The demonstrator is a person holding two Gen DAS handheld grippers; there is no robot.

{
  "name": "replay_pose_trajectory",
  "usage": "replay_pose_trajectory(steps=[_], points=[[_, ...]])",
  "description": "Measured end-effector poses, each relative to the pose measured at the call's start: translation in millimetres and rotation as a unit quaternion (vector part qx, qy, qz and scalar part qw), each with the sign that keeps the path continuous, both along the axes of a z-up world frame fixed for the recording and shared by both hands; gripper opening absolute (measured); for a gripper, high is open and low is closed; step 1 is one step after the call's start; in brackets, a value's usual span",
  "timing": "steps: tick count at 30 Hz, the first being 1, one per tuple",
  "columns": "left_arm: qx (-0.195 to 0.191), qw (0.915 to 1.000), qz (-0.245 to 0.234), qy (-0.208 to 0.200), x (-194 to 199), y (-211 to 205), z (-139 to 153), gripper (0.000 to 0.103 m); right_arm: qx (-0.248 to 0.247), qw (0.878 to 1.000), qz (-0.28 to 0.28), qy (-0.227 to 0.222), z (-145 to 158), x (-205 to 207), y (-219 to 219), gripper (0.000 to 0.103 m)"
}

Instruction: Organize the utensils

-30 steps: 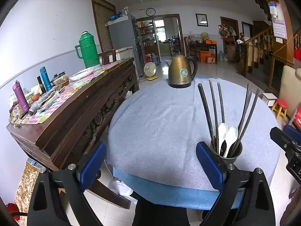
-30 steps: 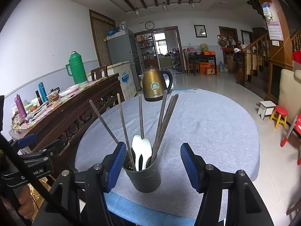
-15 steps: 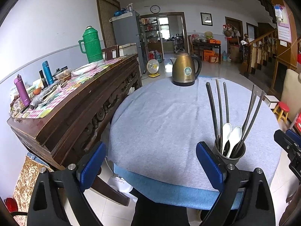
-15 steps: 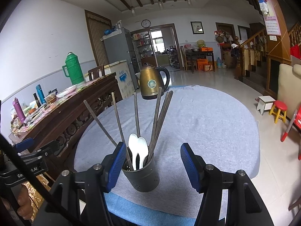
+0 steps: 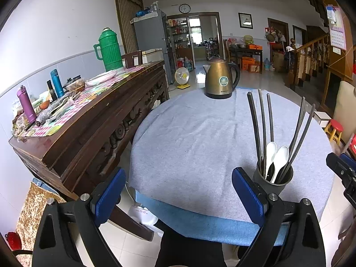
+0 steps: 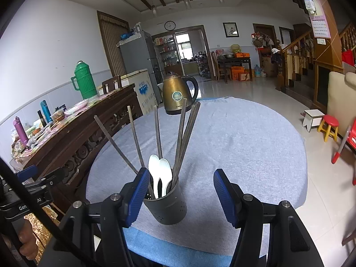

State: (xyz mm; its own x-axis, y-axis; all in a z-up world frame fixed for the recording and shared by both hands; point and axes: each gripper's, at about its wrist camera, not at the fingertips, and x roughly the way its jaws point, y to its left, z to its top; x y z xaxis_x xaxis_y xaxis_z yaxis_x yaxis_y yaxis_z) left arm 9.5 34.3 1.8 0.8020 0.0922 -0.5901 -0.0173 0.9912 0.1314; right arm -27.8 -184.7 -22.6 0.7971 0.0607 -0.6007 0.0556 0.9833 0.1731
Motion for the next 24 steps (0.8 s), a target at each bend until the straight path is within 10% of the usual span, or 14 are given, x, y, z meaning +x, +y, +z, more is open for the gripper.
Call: replay_pose_trajectory(steps=[24], points=[[-0.006, 1.0000, 0.005, 0.004, -1, 11, -7, 0.096, 0.001, 1.000, 0.012, 0.005, 1, 2, 13, 0.064]])
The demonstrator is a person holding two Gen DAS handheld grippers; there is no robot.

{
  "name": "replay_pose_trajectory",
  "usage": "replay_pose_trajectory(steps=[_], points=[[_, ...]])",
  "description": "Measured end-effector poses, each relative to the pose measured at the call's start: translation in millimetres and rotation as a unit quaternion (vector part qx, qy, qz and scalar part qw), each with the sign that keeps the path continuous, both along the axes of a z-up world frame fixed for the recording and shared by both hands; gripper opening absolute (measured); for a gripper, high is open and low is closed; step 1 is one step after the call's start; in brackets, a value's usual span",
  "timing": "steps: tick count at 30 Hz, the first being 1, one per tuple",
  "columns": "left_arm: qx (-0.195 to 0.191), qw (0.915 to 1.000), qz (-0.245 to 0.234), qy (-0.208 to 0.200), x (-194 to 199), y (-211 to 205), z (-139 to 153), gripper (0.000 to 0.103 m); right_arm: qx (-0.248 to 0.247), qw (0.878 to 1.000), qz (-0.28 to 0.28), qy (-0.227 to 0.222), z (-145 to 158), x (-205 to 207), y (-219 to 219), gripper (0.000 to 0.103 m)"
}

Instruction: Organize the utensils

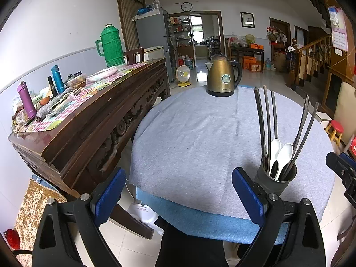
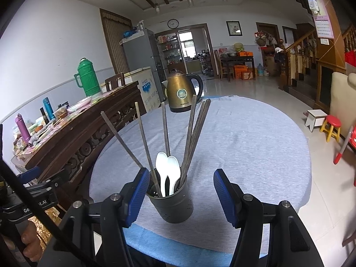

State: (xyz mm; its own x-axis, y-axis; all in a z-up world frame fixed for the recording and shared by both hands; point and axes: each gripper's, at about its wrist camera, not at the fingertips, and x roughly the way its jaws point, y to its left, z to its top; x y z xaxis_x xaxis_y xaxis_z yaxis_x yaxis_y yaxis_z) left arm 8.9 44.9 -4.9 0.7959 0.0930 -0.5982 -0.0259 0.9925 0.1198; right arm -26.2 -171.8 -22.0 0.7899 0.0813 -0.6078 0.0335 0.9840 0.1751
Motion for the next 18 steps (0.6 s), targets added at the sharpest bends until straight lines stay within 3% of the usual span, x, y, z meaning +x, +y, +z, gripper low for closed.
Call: replay_pose_trajectory(steps=[18], points=[[-0.013, 0.9999, 0.000, 0.001, 4, 12, -3, 0.096, -0.015, 1.000, 0.010, 0.001, 3, 6, 21, 0.064]])
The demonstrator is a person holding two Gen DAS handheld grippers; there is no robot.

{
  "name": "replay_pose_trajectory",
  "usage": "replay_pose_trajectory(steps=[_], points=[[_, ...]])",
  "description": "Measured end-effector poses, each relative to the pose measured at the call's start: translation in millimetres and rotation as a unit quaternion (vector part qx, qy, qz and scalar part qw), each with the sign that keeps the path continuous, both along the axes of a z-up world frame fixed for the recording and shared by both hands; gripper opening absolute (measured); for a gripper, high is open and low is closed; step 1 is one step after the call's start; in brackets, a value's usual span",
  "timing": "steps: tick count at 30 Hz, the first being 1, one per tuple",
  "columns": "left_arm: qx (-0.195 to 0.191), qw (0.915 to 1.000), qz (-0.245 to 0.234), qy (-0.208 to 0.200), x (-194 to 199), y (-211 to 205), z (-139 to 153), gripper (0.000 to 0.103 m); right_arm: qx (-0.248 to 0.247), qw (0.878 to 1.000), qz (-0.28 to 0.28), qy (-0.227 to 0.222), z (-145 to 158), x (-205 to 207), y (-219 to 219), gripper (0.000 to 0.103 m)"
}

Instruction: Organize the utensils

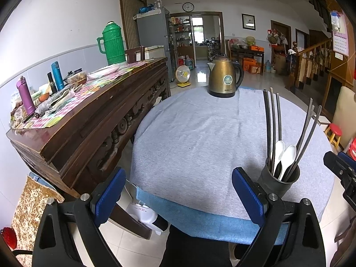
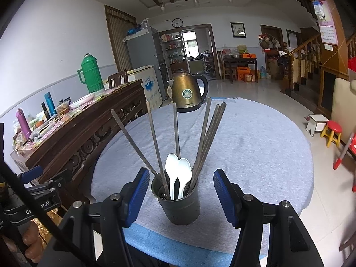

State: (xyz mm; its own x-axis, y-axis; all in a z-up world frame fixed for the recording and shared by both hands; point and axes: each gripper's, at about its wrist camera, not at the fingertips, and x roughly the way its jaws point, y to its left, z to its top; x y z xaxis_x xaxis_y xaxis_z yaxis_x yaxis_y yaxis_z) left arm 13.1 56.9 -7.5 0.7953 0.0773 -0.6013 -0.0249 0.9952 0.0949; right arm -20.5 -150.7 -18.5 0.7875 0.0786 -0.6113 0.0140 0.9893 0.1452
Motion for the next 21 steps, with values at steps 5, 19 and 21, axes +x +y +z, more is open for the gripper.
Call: replay_pose_trajectory(steps=[5, 19, 21], points=[[-0.003, 1.0000, 0.002, 0.004, 7, 2, -2, 0.096, -0.002, 1.000, -0.004, -0.001, 0, 3, -3, 0.064], [-0.003, 0.9998, 0.001, 0.021, 26, -7, -11, 0.096, -0.004, 1.000, -0.012, -0.014, 8, 12, -18, 0.064], [-0.002, 0.9997, 0.003, 0.023, 29, -7, -13, 0.096, -0.007, 1.000, -0.008, -0.016, 8, 15, -16, 0.064]])
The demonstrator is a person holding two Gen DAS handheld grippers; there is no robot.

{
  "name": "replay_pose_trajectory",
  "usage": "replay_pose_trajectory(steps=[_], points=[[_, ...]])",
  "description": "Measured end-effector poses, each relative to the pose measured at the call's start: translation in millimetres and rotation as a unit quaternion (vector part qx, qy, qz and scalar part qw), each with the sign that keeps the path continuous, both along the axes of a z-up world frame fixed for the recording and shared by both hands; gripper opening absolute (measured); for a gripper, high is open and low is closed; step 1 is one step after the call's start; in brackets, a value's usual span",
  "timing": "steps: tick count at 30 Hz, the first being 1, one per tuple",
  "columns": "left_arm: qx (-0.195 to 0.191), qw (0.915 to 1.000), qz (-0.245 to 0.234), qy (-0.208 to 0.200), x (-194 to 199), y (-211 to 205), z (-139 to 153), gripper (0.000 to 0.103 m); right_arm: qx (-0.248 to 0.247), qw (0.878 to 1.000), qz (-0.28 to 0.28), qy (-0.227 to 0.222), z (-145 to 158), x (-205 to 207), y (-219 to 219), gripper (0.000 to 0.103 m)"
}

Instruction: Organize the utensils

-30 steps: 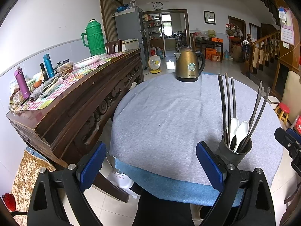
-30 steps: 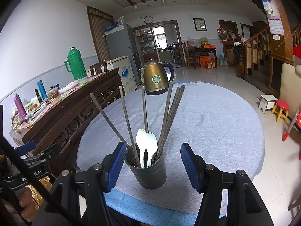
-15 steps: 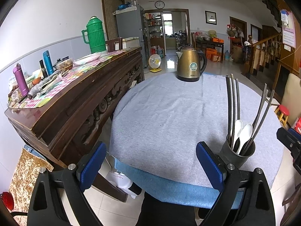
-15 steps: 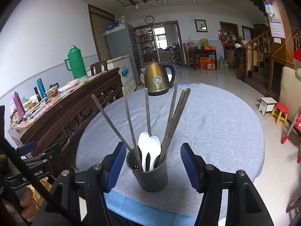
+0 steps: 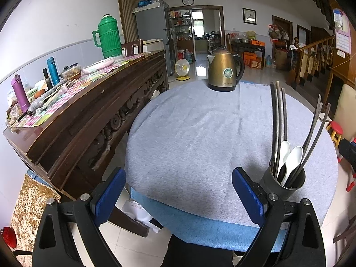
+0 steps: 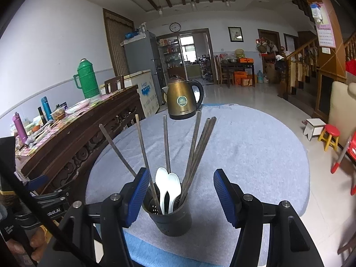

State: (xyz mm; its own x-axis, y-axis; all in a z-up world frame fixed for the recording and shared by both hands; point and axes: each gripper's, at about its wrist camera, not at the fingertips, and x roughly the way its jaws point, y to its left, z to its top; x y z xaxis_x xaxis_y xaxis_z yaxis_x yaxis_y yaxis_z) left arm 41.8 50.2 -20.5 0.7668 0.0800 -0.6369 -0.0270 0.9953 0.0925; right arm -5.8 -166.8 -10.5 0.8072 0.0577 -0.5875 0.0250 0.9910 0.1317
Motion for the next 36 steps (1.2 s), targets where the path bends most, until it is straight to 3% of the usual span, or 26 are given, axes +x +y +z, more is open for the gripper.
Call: replay_pose_trajectory(steps=[21, 36], points=[[0.001, 0.9990, -0.008, 0.044, 42, -7, -31, 0.096, 0.002, 1.000, -0.003, 0.019, -28, 32, -8, 0.065], [0.012, 0.9984, -0.013, 0.053, 53, -18, -35, 0.096, 0.013, 1.000, -0.003, 0.022, -37, 33, -22, 0.065]])
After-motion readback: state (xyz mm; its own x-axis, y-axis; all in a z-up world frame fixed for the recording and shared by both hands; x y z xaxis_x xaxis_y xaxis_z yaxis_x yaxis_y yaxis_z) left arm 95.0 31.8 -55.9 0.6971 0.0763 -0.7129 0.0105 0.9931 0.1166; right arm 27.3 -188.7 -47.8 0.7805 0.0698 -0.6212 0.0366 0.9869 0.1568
